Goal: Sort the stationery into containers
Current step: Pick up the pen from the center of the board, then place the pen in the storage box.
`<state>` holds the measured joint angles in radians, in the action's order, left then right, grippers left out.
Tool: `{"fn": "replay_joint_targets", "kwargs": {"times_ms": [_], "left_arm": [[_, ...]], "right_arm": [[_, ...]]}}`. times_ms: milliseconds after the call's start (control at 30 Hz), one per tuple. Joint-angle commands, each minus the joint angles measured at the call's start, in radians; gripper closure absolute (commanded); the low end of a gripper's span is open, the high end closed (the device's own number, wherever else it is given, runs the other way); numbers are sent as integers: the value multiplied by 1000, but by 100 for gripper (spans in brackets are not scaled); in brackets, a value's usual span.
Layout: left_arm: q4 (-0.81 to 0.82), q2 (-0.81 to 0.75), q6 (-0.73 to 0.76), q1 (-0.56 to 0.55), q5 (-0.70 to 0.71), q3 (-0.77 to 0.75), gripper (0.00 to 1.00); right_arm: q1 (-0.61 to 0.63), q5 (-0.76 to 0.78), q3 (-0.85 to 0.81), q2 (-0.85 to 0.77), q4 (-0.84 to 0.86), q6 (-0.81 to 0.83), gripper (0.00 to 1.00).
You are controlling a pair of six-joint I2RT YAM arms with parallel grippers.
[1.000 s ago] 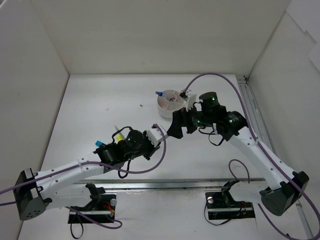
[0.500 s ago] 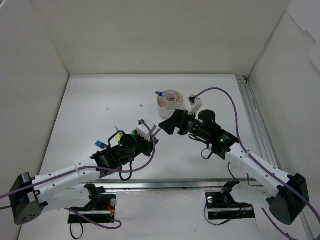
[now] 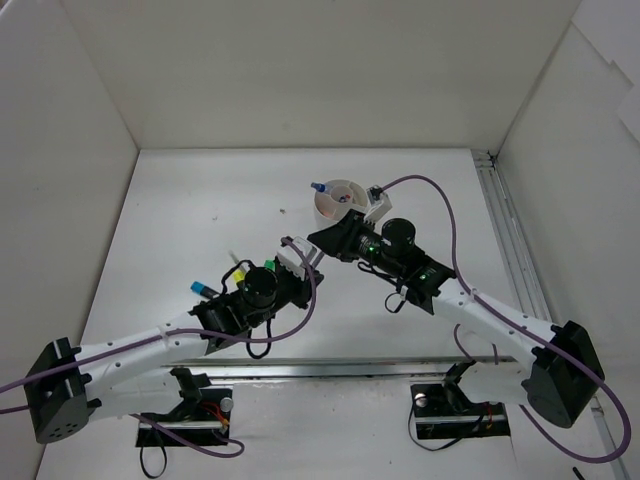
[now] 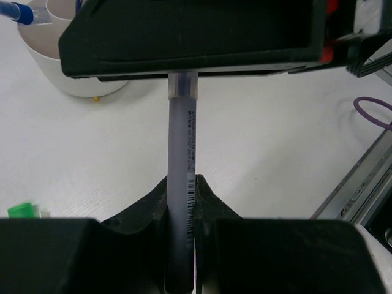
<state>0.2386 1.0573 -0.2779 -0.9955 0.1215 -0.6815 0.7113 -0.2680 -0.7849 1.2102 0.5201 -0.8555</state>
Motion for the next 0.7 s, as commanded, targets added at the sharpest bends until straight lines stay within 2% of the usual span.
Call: {"fn": "replay_joint_targets", "kwargs": {"times_ms": [0,33,67,100,200,267,333,400,467,567,600,667], "left_arm": [[91,15,-12,-2,6,-36,100],[91,20,-15,-2,12,-38,100],[90,21,-15,-2,17,-41,100],[90,23,-15,-2,24,-41,100],[62,29,-26,-2,38,-56,100],[19,36,-24,-2,40,-82,80],[-25,36,-18,-2,47,-104,49],[-47,27,-18,-2,61,-102,34],[-82,-5,-39,-2,113,-86,2],[-157,-74,-75,9,158,-55,0],[-198,-110,-104,44,174,-40,0],[-234,-149,-136,73,205,-26,0]], "right_arm": [[19,27,-28,-12,113,-40,77],[20,32,-28,-17,113,-36,81],[23,36,-28,-21,113,-36,95],[24,41,-27,-23,113,-28,100],[25,70,-27,-34,110,1,100],[25,101,-33,-40,91,22,100],[25,154,-48,-47,51,82,100],[24,196,-82,-55,-23,166,100],[22,295,-112,-70,-87,267,100],[19,421,-143,-80,-137,354,100],[14,462,-151,-71,-141,405,100],[-4,472,-172,-48,-129,470,100]]}}
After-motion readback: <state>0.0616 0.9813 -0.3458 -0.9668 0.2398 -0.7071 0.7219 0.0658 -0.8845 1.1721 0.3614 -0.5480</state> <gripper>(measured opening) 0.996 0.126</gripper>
